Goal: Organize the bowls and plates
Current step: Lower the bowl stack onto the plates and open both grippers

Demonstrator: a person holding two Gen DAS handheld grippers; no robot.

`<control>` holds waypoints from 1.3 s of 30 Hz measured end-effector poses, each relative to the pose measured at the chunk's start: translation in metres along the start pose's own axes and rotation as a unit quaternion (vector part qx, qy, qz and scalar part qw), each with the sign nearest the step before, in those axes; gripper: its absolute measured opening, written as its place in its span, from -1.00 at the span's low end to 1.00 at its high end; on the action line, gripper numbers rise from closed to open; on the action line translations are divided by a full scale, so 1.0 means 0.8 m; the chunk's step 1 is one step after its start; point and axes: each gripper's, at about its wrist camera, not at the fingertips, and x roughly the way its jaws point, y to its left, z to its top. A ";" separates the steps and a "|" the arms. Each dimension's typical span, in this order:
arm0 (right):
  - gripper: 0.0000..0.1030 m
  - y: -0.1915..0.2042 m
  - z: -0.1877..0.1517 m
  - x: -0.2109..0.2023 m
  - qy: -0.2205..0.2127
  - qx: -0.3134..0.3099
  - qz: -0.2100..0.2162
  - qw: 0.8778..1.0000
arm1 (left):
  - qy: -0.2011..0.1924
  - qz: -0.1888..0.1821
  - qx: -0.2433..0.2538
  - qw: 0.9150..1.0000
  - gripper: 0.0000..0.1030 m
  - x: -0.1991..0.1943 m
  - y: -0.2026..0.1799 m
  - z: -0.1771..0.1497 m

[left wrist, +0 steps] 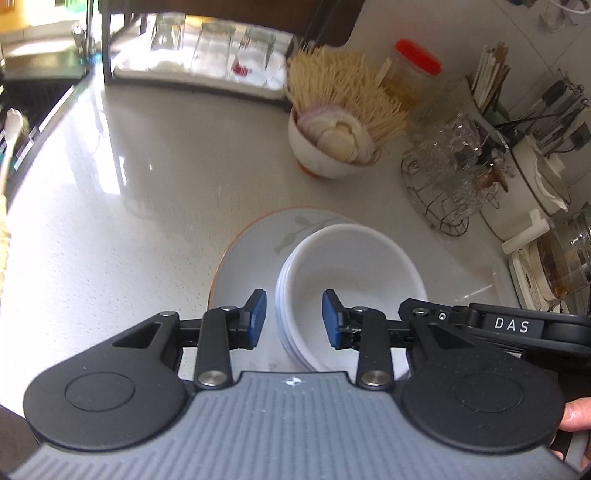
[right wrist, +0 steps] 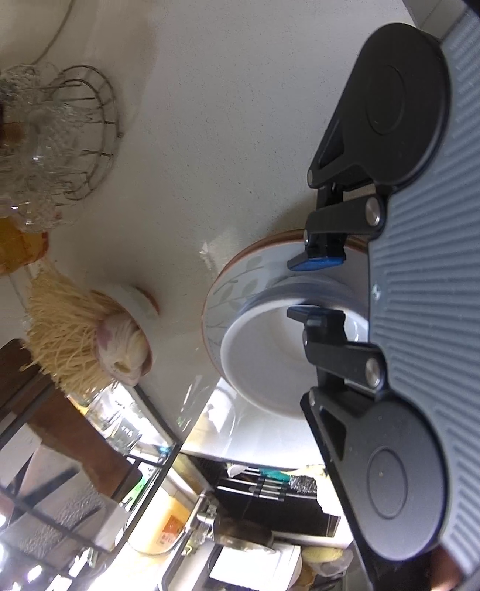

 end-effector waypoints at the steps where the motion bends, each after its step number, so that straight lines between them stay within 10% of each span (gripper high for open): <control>1: -0.52 0.001 -0.002 -0.006 -0.005 -0.006 0.001 1.000 | -0.006 0.003 0.006 1.000 -0.26 -0.007 -0.005 -0.002; 20: -0.52 0.021 -0.053 -0.182 -0.146 -0.115 0.043 0.982 | -0.127 0.026 0.046 0.991 -0.26 -0.186 -0.110 -0.073; 39: -0.53 0.021 -0.164 -0.286 -0.176 -0.181 0.067 0.965 | -0.192 0.062 0.021 0.979 -0.26 -0.320 -0.149 -0.230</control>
